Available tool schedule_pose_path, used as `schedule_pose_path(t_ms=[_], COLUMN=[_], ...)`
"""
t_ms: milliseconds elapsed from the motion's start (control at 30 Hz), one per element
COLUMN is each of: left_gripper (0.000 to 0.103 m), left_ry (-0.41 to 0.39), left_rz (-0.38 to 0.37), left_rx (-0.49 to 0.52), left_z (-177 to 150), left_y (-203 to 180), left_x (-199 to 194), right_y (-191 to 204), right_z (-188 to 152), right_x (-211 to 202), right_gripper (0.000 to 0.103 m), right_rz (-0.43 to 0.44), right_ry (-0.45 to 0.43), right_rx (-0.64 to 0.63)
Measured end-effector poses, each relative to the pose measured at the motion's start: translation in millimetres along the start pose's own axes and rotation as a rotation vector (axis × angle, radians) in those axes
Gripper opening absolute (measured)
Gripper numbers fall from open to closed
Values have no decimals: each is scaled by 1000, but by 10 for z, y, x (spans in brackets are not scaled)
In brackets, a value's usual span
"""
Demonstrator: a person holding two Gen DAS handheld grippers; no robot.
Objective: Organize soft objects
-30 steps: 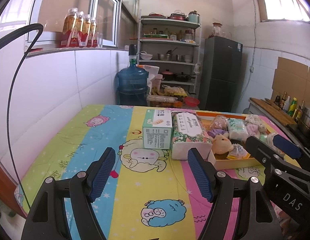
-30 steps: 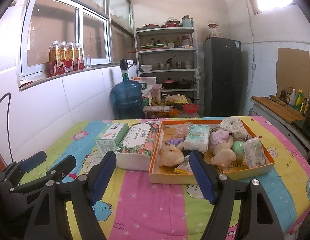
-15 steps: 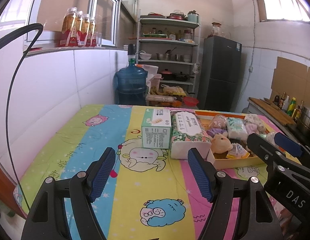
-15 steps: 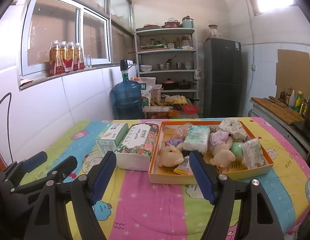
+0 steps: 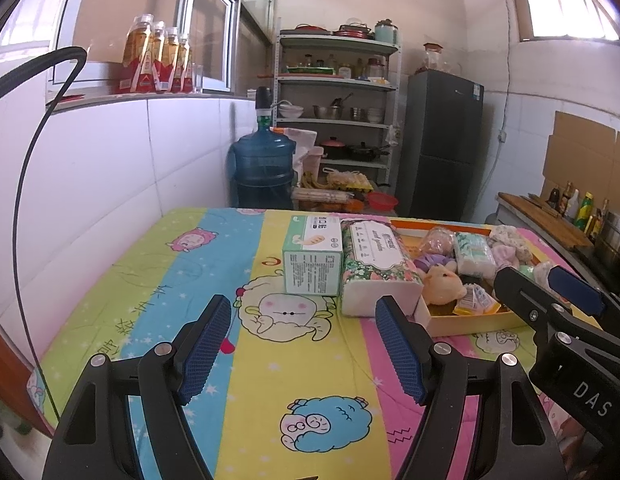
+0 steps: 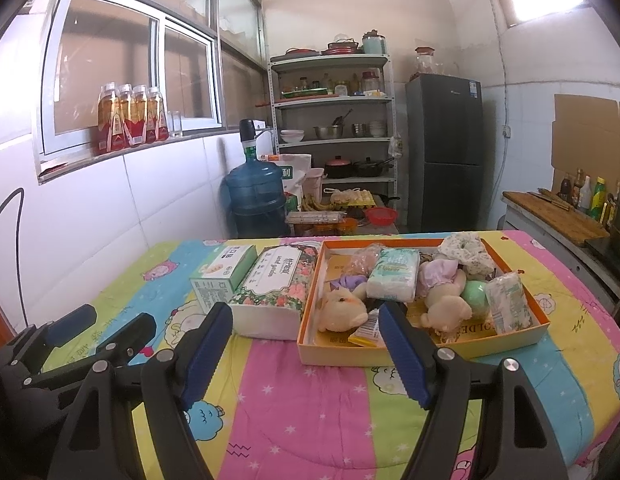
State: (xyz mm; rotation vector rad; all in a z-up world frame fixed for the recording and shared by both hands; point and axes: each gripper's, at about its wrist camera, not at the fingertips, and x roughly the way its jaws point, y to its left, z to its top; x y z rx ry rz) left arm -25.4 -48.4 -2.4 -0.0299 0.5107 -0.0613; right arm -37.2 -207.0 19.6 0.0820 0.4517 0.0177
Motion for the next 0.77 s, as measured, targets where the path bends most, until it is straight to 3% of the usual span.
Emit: schedule_pose_path(t_ms=[767], left_gripper=[76], left_ry=[2], left_rz=[-1], left_rx=[1], left_z=[-10], left_y=[3], left_x=[12], right_y=[5], right_z=[-11], right_x=[9], right_gripper=[75], right_rz=[3], right_ry=[3], right_rx=[3])
